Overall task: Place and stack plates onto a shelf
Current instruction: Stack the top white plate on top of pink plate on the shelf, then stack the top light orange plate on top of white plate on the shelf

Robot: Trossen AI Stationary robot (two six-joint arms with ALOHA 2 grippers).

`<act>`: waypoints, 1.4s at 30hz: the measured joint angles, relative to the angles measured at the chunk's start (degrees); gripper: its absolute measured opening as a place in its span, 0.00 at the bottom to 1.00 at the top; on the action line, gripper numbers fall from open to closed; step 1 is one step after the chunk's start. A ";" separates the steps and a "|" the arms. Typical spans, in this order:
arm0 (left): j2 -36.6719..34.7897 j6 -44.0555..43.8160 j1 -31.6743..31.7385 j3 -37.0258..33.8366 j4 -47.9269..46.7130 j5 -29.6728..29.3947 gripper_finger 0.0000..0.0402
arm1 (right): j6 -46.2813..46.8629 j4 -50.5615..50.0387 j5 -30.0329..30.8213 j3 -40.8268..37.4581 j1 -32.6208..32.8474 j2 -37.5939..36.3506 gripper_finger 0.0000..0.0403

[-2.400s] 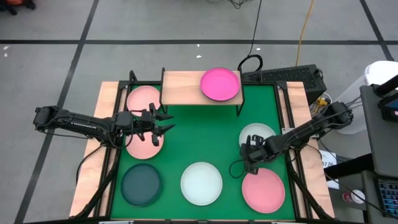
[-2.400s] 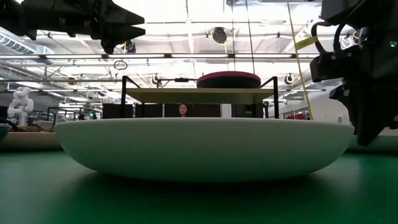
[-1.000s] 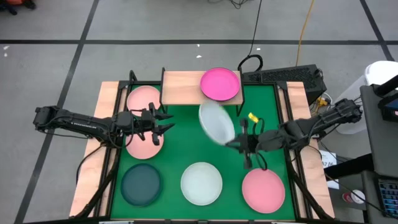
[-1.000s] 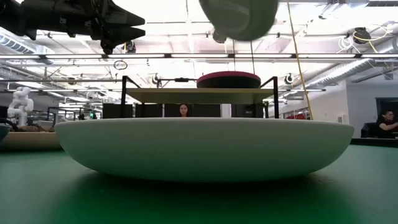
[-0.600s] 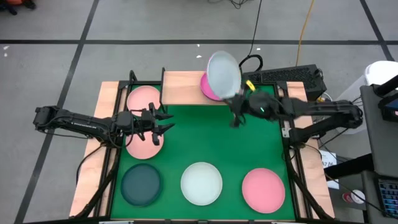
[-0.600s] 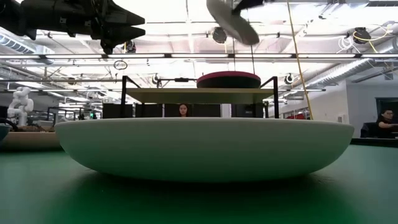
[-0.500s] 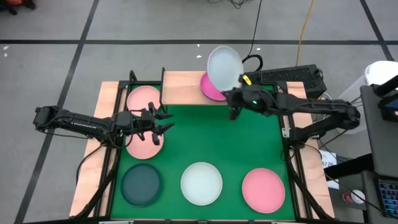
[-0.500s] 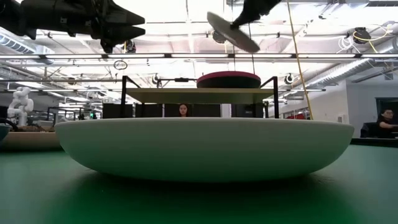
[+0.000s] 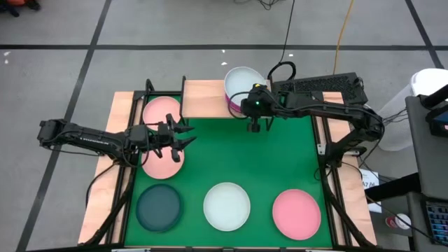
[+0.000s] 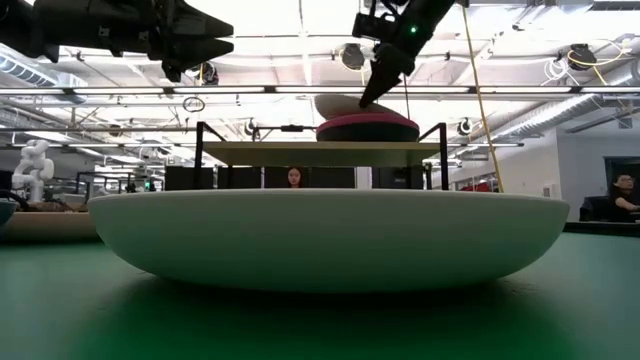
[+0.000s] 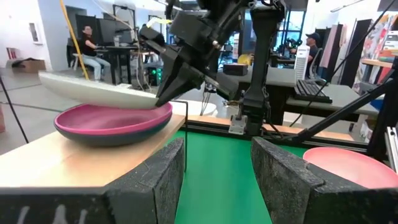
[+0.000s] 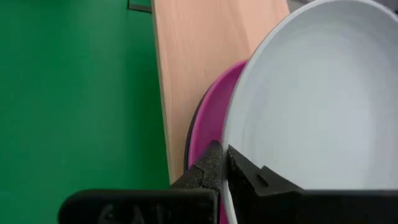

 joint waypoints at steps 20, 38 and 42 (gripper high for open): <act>0.00 -0.77 0.00 0.00 -0.44 0.07 0.48 | 1.98 1.07 2.19 -0.26 -0.48 -0.25 0.22; 0.00 -1.02 -0.02 0.00 -0.52 0.09 0.48 | 1.60 3.33 2.11 -0.31 4.83 -9.03 0.27; -0.02 1.29 -0.04 0.00 -0.57 0.10 0.48 | 1.62 4.35 1.19 -0.33 8.02 -13.40 0.27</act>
